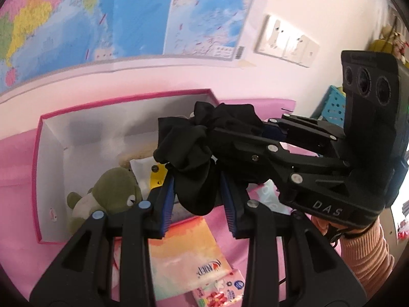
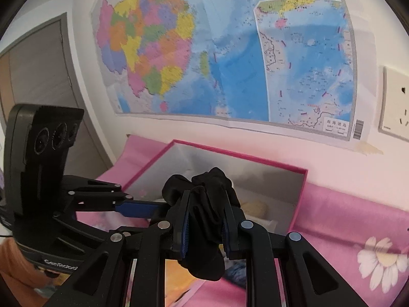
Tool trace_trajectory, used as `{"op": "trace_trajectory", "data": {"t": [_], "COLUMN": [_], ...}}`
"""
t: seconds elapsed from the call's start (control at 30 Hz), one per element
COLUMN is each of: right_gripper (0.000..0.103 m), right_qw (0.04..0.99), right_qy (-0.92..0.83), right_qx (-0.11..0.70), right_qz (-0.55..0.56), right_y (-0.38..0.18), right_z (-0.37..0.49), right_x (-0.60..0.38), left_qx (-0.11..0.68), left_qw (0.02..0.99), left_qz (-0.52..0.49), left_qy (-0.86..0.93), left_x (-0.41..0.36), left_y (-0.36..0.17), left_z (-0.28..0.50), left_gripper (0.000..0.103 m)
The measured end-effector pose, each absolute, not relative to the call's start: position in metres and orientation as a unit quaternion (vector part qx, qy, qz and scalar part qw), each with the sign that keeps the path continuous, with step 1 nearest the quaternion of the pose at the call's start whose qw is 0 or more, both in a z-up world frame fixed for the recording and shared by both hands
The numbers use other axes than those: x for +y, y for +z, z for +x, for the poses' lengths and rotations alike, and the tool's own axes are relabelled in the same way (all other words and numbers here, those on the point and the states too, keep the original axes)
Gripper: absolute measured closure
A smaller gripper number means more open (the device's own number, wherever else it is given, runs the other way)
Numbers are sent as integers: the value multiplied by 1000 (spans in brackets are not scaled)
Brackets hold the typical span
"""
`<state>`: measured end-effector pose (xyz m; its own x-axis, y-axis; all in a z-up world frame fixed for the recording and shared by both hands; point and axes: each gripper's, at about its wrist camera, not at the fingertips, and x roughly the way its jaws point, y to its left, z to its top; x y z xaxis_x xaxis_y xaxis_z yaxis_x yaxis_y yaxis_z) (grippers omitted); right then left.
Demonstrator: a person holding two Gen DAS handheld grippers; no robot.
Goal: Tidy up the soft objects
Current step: 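Carry the black cloth into the pink box with both grippers and release, then grasp the clear barcoded plastic bag with the left gripper while the right gripper grips it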
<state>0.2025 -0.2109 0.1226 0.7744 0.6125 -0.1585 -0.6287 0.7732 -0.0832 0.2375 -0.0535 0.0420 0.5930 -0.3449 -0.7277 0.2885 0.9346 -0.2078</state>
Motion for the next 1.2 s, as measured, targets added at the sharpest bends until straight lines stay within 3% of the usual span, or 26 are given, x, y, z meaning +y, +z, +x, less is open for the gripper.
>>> {"op": "trace_trajectory", "data": {"t": [0.1, 0.17, 0.23, 0.4, 0.7, 0.93, 1.2], "right_gripper": [83, 70, 66, 65, 65, 64, 54], "right_qw": [944, 948, 955, 959, 958, 964, 943], "right_qy": [316, 303, 276, 270, 258, 236, 317], "right_qx": [63, 68, 77, 80, 90, 100, 94], "right_qz": [-70, -74, -77, -43, -88, -65, -33], "right_y": [119, 115, 110, 101, 86, 77, 58], "right_z": [216, 224, 232, 235, 217, 209, 155], "right_x": [-208, -207, -207, -224, -216, -228, -234], "left_qx": [425, 428, 428, 418, 395, 372, 370], "left_qw": [891, 891, 892, 896, 905, 912, 916], "left_qz": [-29, -23, -21, -15, 5, 13, -9], "left_qy": [-160, -151, -144, -147, -161, -175, -154], "left_x": [-54, -54, -52, -50, -50, -28, 22], "left_y": [33, 28, 25, 28, 38, 50, 40], "left_z": [245, 246, 246, 234, 200, 151, 91], "left_gripper": [66, 66, 66, 66, 66, 60, 56]}}
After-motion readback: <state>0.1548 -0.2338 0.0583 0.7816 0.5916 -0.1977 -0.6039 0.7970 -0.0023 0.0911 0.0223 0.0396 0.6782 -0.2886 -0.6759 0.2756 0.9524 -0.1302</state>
